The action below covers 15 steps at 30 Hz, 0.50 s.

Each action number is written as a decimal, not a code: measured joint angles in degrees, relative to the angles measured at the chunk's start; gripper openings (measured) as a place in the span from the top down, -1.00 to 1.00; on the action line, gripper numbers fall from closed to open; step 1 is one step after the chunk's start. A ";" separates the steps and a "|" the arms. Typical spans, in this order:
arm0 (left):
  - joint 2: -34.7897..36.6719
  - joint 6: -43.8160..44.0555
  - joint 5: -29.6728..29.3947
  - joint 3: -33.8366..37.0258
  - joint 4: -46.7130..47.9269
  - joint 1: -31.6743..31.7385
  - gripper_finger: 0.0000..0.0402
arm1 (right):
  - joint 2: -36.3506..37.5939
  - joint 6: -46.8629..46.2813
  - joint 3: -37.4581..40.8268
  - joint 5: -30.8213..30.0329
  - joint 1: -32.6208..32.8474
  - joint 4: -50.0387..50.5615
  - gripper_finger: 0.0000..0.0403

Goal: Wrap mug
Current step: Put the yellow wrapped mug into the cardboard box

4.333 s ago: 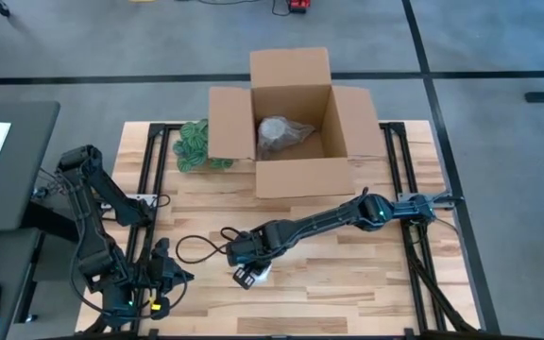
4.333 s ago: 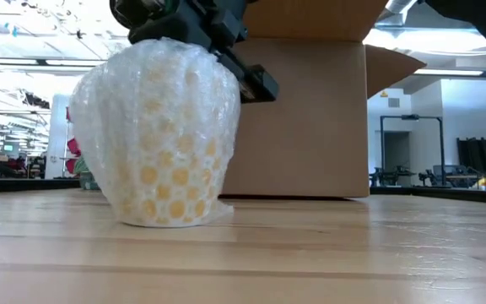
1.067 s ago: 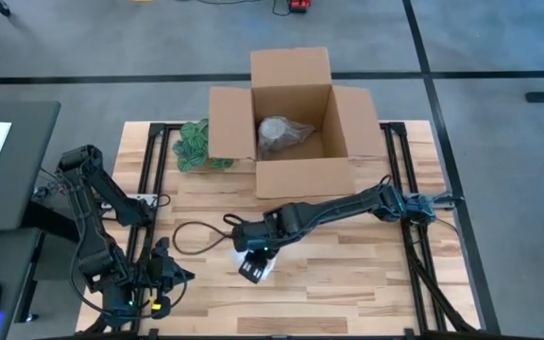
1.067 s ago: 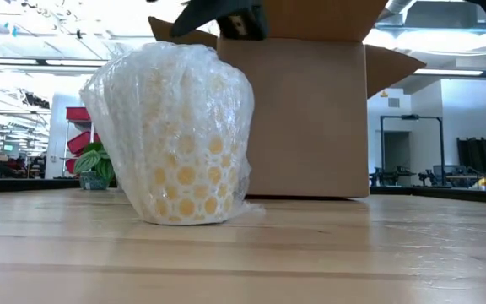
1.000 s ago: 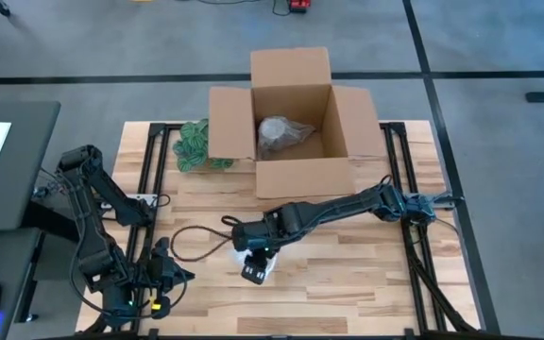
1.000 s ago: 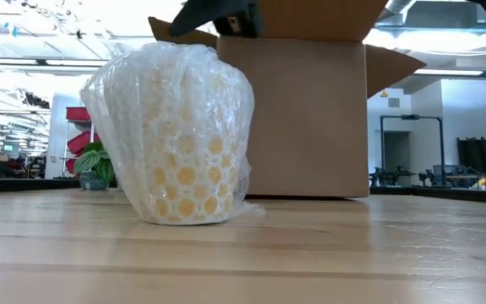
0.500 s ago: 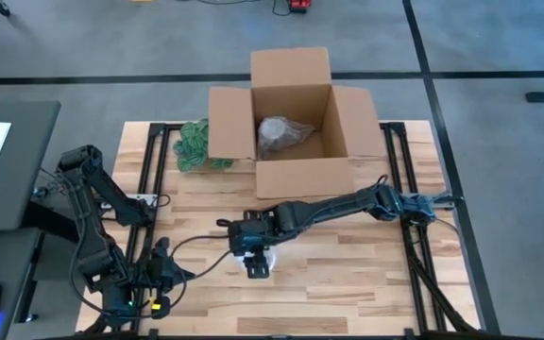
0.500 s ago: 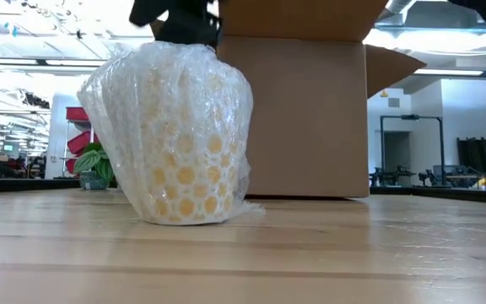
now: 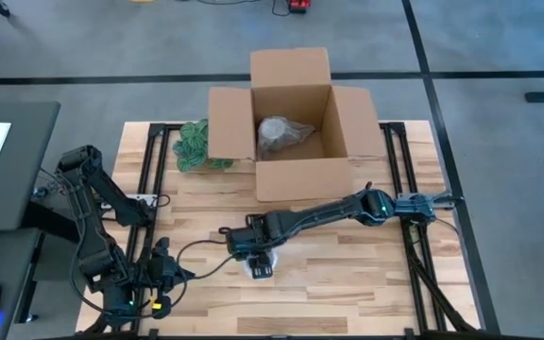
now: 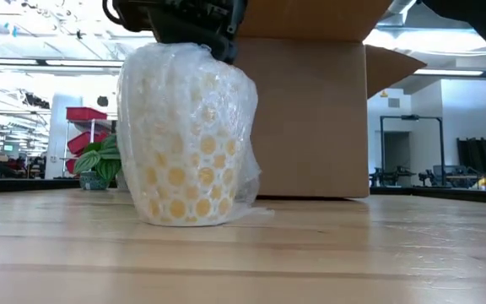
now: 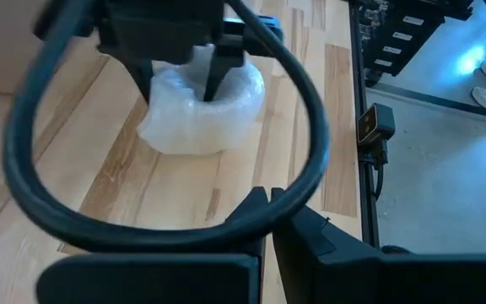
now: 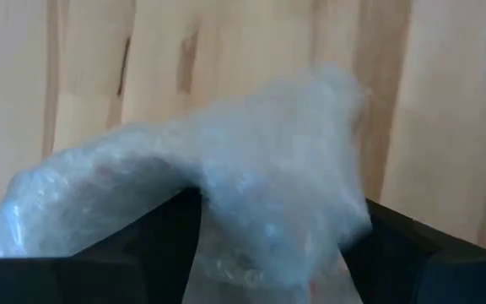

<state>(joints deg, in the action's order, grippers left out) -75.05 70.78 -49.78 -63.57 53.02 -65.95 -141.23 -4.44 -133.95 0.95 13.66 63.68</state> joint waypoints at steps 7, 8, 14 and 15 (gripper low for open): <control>-0.04 0.63 -0.07 0.00 -0.05 0.04 1.00 | -2.92 -1.72 -0.03 0.20 1.87 0.27 -0.16; -0.04 0.73 -0.08 0.00 -0.02 0.04 1.00 | -3.10 -2.47 -0.02 0.51 1.95 0.49 -0.15; -0.04 1.25 -0.09 0.00 -0.05 0.04 1.00 | -5.17 -4.04 -0.04 2.59 2.34 -0.08 -0.01; -0.04 1.27 -0.09 0.00 -0.07 0.04 1.00 | -5.23 -4.49 -0.02 2.65 2.39 0.03 0.03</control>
<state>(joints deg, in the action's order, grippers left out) -75.09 72.05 -49.87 -63.57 52.95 -65.91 -146.46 -8.93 -133.97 3.60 16.05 63.71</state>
